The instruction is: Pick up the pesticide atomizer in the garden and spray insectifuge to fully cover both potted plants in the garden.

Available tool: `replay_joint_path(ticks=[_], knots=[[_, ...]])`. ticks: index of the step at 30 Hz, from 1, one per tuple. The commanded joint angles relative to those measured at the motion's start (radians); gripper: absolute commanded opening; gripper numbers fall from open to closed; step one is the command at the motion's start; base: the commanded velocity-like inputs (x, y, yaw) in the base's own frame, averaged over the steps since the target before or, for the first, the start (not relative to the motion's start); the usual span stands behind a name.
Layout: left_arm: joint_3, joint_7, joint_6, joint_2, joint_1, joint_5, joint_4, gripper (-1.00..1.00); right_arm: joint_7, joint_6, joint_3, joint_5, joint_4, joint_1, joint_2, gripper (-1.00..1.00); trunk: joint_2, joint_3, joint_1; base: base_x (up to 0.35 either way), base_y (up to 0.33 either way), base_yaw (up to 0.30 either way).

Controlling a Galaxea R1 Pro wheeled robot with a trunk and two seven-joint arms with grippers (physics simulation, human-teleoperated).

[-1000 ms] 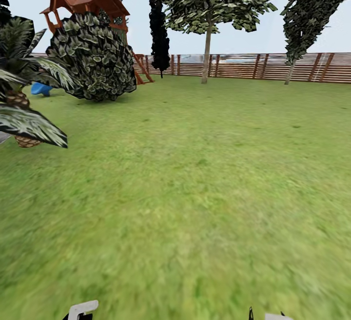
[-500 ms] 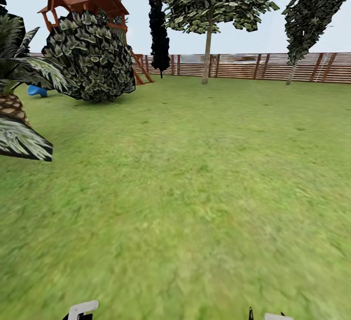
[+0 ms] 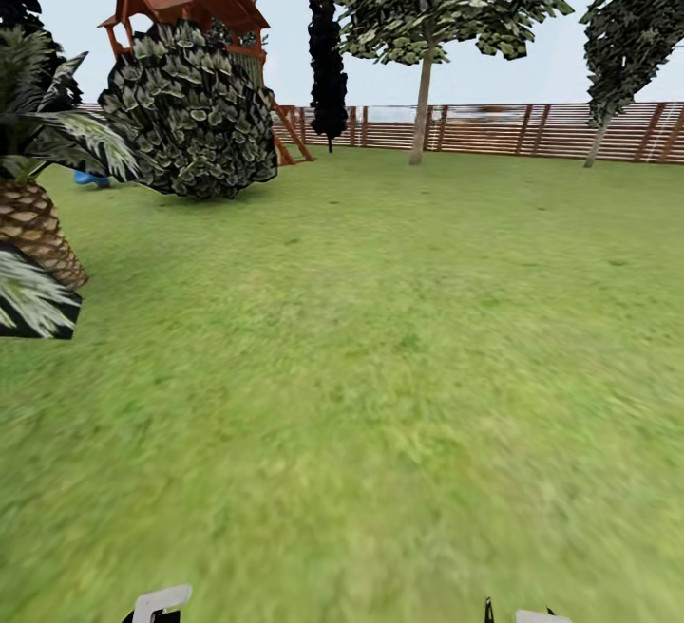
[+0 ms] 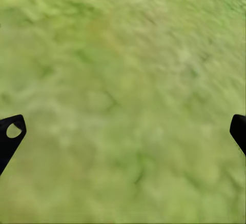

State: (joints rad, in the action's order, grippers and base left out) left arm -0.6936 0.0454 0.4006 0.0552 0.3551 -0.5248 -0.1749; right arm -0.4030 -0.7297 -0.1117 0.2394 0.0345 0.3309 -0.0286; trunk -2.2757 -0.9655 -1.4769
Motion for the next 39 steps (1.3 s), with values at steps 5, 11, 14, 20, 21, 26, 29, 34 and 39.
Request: replay_joint_path(ticks=[5,11,14,20,21,26,29,34,39], knots=[[-0.005,0.005,0.004,0.0,0.001,-0.011,0.002,-1.0,-0.004,-0.002,-0.008,0.011,-0.001,0.0,0.0,1.0,0.0,-0.001,0.0,0.318,-0.168,0.177],[-0.006,0.005,0.004,0.0,0.001,-0.011,0.002,-1.0,-0.004,-0.002,-0.008,0.011,-0.001,0.0,0.0,1.0,0.0,-0.001,0.0,0.318,-0.169,0.226],[-0.006,0.005,0.004,0.0,0.001,-0.011,0.002,-1.0,-0.004,-0.002,-0.008,0.011,-0.001,0.0,0.0,1.0,0.0,-0.001,0.0,0.318,-0.169,0.253],[-0.006,0.005,0.004,0.0,0.001,-0.011,0.002,-1.0,-0.003,-0.002,-0.008,0.011,-0.001,0.0,0.0,1.0,0.0,-0.001,0.0,0.318,-0.168,0.262],[-0.006,0.005,0.004,0.0,0.001,-0.011,0.002,-1.0,-0.003,-0.002,-0.008,0.011,-0.001,0.0,0.0,1.0,0.0,-0.001,0.0,0.318,-0.166,0.264],[-0.006,0.005,0.004,0.0,0.001,-0.011,0.002,-1.0,-0.004,-0.002,-0.008,0.011,-0.001,0.0,0.0,1.0,0.0,-0.001,0.0,0.318,-0.152,0.264],[-0.006,0.005,0.004,0.0,0.001,-0.011,0.002,-1.0,-0.004,-0.002,-0.008,0.011,-0.001,0.0,0.0,1.0,0.0,-0.001,0.0,0.318,-0.14,0.264],[-0.006,0.005,0.004,0.0,0.001,-0.011,0.002,-1.0,-0.004,-0.002,-0.008,0.011,-0.001,0.0,0.0,1.0,0.0,-0.001,0.0,0.318,-0.133,0.257],[-0.006,0.005,0.004,0.0,0.001,-0.011,0.002,-1.0,-0.003,-0.002,-0.008,0.011,-0.001,0.0,0.0,1.0,0.0,-0.001,0.0,0.318,-0.128,0.071]])
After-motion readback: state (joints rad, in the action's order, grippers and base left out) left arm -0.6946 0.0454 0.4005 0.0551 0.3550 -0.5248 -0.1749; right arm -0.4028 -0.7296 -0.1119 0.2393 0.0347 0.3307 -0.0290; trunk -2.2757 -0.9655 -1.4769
